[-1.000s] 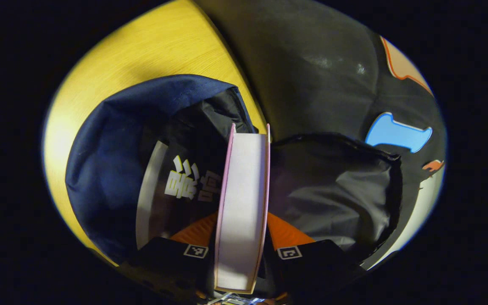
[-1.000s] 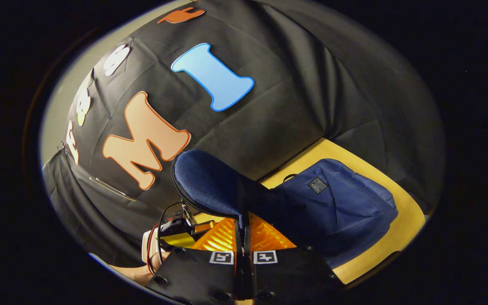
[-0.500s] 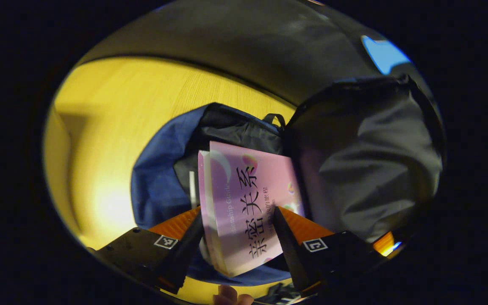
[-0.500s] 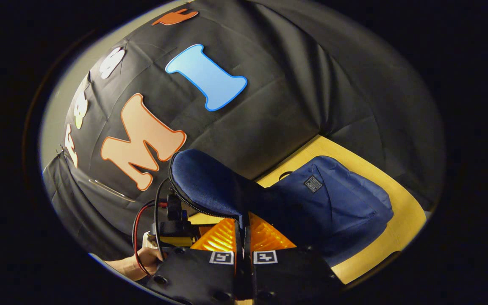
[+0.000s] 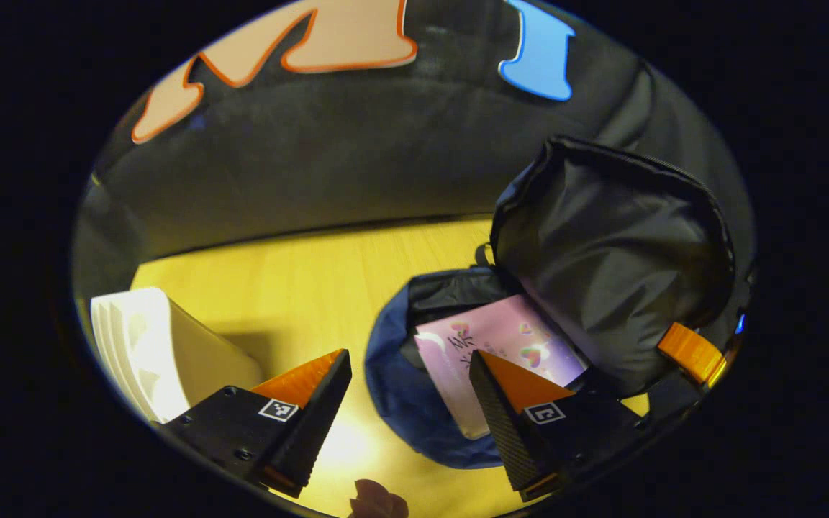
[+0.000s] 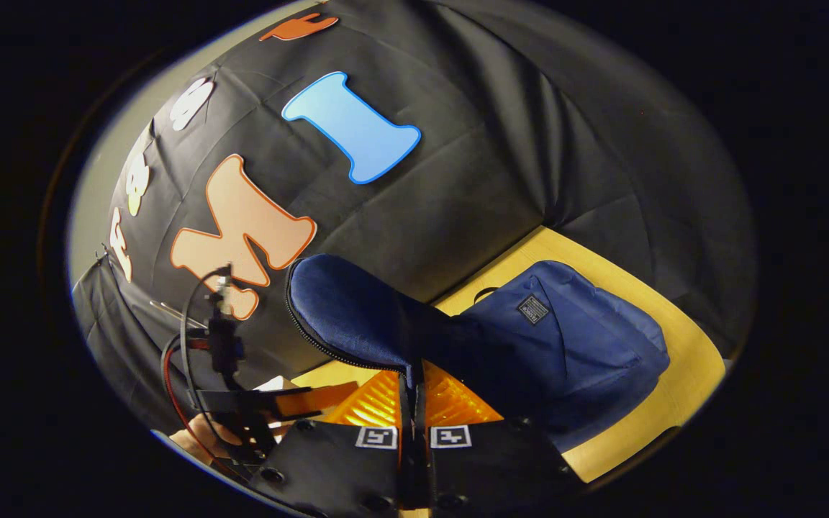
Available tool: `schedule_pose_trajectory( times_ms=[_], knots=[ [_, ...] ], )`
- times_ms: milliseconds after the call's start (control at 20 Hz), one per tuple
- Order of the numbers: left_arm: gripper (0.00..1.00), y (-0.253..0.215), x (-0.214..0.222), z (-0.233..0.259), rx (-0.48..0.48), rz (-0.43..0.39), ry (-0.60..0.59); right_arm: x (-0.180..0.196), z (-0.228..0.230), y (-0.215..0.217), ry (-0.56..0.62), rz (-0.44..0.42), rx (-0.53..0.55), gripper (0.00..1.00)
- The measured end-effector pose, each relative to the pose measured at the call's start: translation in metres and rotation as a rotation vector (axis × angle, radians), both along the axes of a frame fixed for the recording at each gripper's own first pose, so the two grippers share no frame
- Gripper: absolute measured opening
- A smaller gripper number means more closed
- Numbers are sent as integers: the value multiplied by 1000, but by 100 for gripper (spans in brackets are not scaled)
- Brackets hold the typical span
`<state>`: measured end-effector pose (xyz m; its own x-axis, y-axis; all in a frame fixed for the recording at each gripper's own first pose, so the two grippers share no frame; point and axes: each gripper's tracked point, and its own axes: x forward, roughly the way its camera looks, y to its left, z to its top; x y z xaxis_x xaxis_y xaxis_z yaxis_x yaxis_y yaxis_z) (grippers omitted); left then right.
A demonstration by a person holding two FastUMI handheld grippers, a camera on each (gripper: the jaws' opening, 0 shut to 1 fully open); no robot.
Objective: Open the schoolbag, grab two books from the bookshelf and put them into the schoolbag.
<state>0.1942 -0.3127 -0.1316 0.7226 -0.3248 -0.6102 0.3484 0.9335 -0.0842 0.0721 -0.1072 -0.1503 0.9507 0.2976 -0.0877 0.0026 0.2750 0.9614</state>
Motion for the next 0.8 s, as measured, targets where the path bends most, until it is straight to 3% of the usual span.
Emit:
schedule_pose_trajectory(
  times_ms=[500,800],
  knots=[
    [96,138,-51,149,-40,135,-485,2,4,13,23,2,-46,4],
    [94,196,-116,155,-65,199,-500,-3,10,23,49,-7,-177,3]
  ],
)
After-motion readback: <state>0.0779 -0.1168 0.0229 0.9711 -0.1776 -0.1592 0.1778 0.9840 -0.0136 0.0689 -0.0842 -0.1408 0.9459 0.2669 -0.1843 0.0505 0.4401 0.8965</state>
